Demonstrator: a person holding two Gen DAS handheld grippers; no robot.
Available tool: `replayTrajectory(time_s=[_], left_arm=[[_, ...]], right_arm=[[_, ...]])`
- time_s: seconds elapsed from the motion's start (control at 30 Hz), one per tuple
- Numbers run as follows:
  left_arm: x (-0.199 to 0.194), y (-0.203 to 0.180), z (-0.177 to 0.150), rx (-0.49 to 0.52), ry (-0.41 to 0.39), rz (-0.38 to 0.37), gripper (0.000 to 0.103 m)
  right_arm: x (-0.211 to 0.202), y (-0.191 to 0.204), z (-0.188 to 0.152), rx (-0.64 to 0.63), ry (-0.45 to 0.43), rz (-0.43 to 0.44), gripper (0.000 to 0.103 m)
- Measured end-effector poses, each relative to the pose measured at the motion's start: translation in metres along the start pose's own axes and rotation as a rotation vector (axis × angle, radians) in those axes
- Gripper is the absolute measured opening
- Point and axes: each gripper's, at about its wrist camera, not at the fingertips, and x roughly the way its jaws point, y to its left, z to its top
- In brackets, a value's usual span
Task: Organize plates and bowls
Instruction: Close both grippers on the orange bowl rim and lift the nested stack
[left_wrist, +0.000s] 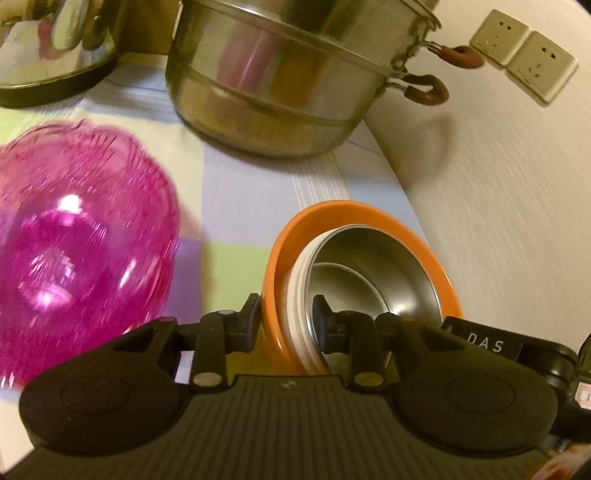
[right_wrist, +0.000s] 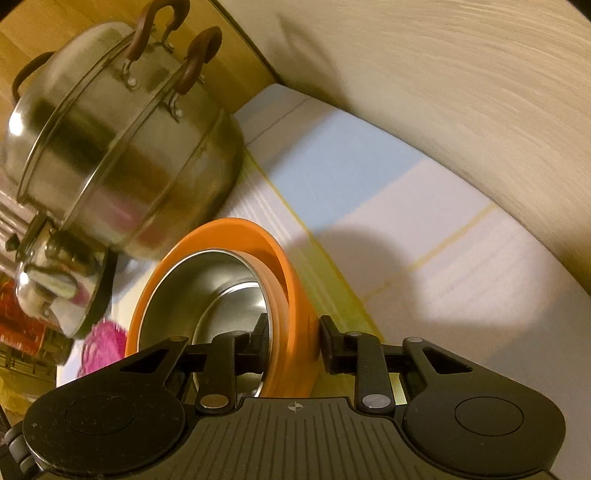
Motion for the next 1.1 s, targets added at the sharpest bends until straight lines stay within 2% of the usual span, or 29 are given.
replayTrajectory(time_s=[0.47,0.7,1.1], left_arm=[[-0.057,0.014,-0.063,-0.034,0.024,0.000,0.026],[-0.082,0.025,-0.090,-0.069,0.021,-0.006,0.026],[-0.092,0.033,-0.103,-0.082,-0.012,-0.043,0.027]], right_arm=[[-0.052,-0.001,-0.070,-0.065,0.001,-0.034,0.027],[-0.073,-0.004,-0.104,-0.063,-0.007,-0.023,0.027],[-0.079,-0.009,-0.114,-0.092,-0.042,0.010,0.028]])
